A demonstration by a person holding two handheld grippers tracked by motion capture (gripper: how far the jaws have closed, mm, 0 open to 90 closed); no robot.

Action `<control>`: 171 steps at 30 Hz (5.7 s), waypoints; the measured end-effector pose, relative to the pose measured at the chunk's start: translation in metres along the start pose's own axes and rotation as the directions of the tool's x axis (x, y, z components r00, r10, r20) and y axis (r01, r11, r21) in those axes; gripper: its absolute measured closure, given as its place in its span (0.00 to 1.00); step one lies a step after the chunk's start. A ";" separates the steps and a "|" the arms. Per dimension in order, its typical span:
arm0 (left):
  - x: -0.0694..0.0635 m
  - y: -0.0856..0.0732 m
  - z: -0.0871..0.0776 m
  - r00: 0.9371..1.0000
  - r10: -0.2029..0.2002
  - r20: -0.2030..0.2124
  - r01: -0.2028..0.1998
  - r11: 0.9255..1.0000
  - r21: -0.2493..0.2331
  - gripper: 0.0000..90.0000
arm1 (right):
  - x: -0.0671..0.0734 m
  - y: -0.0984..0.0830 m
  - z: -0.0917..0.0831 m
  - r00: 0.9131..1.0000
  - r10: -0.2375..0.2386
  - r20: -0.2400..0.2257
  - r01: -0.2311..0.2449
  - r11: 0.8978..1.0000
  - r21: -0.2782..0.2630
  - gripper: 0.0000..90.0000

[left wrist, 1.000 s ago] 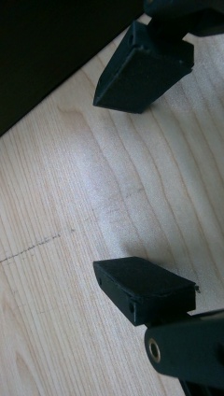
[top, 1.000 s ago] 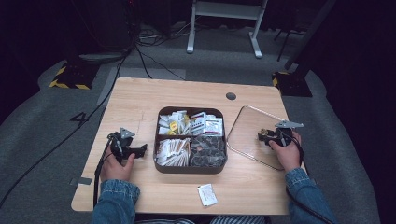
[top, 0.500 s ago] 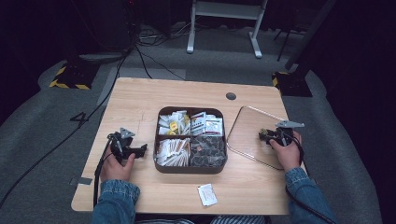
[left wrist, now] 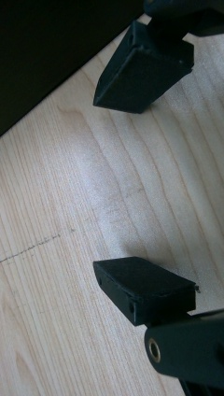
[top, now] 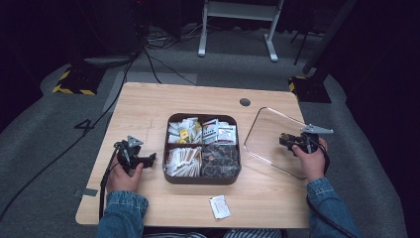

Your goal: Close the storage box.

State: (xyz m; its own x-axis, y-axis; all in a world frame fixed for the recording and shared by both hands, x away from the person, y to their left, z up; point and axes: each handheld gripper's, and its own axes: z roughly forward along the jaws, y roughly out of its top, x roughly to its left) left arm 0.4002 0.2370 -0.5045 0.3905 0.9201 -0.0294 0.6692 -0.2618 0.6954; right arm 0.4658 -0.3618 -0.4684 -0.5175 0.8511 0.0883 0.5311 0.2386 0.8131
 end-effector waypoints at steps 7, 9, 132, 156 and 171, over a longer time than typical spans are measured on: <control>0.000 0.000 0.000 1.000 0.000 0.000 0.000 1.000 0.000 0.21 | 0.006 0.011 -0.018 1.000 -0.002 -0.025 0.001 0.999 -0.038 0.65; 0.000 0.000 0.000 1.000 0.000 0.000 0.000 1.000 0.000 0.21 | 0.010 0.014 -0.021 0.999 -0.009 -0.035 0.007 0.999 -0.040 0.65; 0.000 0.000 0.000 1.000 0.000 0.000 0.000 1.000 -0.001 0.21 | 0.236 0.085 0.105 0.895 -0.216 -0.390 0.263 0.962 0.070 0.65; 0.000 0.001 0.000 1.000 -0.001 0.001 0.001 1.000 0.001 0.21 | 0.214 0.093 0.062 0.904 -0.221 -0.366 0.224 0.974 -0.035 0.45; 0.000 0.000 0.000 1.000 0.000 -0.002 0.000 1.000 0.000 0.21 | 0.159 0.091 0.004 0.925 -0.182 -0.333 0.168 0.983 -0.069 0.42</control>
State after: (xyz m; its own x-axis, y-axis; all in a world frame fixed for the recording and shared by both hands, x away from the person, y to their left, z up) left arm 0.4002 0.2369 -0.5045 0.3892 0.9207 -0.0286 0.6695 -0.2614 0.6952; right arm 0.4344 -0.2030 -0.3822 -0.7988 0.5883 0.1258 0.3891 0.3457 0.8539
